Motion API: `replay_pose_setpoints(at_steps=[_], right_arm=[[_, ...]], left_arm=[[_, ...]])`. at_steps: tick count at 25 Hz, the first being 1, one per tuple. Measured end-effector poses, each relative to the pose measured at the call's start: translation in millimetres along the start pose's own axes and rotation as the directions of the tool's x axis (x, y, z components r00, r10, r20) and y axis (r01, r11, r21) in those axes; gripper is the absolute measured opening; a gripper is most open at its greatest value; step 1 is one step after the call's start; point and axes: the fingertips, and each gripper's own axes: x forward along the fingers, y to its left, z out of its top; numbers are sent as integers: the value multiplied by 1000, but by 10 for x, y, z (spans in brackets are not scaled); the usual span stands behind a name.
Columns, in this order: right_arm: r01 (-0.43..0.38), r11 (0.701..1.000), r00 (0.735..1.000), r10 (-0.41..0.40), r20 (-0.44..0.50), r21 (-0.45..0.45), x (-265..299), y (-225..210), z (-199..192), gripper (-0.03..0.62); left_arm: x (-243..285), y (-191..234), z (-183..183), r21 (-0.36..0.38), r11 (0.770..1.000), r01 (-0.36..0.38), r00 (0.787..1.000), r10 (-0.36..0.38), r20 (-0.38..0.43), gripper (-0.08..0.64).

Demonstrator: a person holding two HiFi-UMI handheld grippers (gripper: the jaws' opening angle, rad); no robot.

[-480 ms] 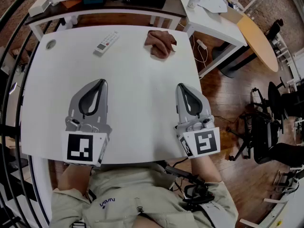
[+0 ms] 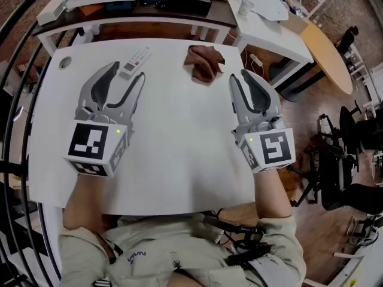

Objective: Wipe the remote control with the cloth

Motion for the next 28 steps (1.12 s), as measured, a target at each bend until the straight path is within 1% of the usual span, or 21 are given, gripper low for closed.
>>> replay_pose_setpoints(at_steps=[3,6,11,17,19,24,28], right_arm=[[11,1000,1000,-11,1,-4,179,-129,14,106],[26,1000,1000,-26,-7,4,329,-247,-29,126],[60,997,998,-59,-25,47,547,-412,-153,137],[86,992,994,-78,-80,92,821,-533,-396,189],[87,990,993,-77,-95,108,915,-548,-467,198],[74,984,993,-59,-99,159,1085,-582,-546,207],[47,985,990,-25,-136,167,1269,-576,-656,244]], left_arm=[[141,126,-56,-22,1000,-6,1000,6,-15,215],[261,222,-105,-28,999,-18,1000,17,-26,219],[434,416,-130,-36,999,-37,999,36,-26,219],[702,602,-333,-102,994,-37,996,28,-87,284],[776,663,-420,-112,993,-40,994,27,-110,299],[962,729,-620,-143,989,-41,990,21,-137,305],[1164,791,-684,-175,984,-33,990,8,-143,336]])
